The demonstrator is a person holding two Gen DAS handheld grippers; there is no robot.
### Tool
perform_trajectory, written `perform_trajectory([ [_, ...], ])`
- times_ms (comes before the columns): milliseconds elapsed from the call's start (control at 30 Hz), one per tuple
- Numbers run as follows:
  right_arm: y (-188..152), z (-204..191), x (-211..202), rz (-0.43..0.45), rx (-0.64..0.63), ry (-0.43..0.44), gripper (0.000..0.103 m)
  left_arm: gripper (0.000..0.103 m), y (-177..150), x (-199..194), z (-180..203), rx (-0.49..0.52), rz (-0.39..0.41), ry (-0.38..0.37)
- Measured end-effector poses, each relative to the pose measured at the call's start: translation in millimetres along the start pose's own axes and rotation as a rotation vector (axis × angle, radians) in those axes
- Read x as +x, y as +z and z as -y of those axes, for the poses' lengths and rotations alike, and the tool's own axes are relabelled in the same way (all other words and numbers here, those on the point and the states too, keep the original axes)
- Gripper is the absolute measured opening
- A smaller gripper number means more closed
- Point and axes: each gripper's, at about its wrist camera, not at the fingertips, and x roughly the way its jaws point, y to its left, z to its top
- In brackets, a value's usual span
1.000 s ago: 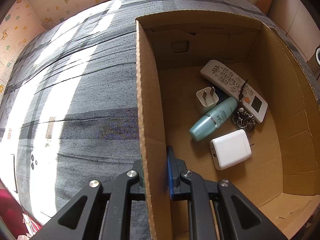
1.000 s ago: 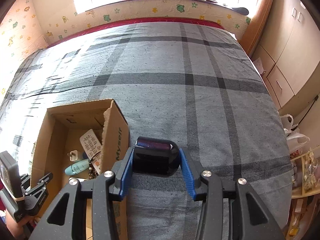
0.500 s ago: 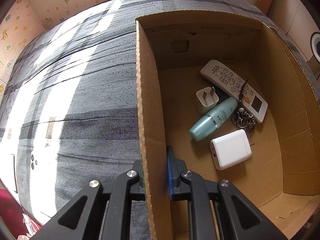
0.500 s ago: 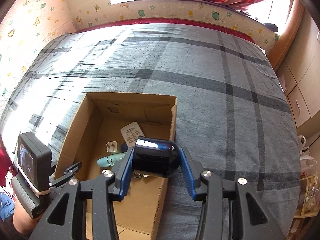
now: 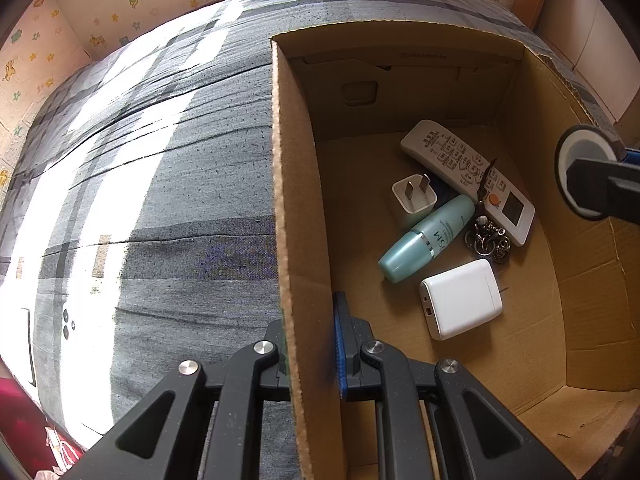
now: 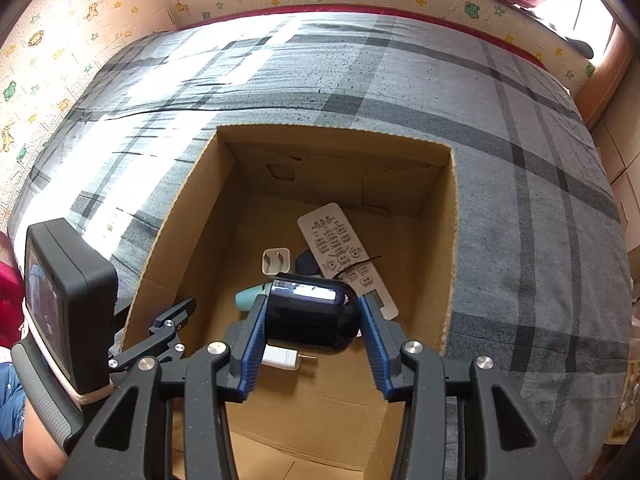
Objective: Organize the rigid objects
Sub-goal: 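Carry the black cap with the right gripper into the box, then open the right gripper to release the black cap beside the bottle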
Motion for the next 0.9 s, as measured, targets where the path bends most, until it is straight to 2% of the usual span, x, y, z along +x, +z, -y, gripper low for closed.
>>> perform_trajectory([
  [300,-6,-9,44,-0.097,0.0,-0.003,0.048,0.014,0,0,0,0.003,0.0,0.003],
  [533,-7,-10,64,-0.135,0.01,-0.012,0.048,0.014,1,1,0,0.005,-0.002,0.005],
  [900,-3,-13,65,-0.124,0.003,-0.012,0.042,0.014,0,1,1,0.007,0.0,0.009],
])
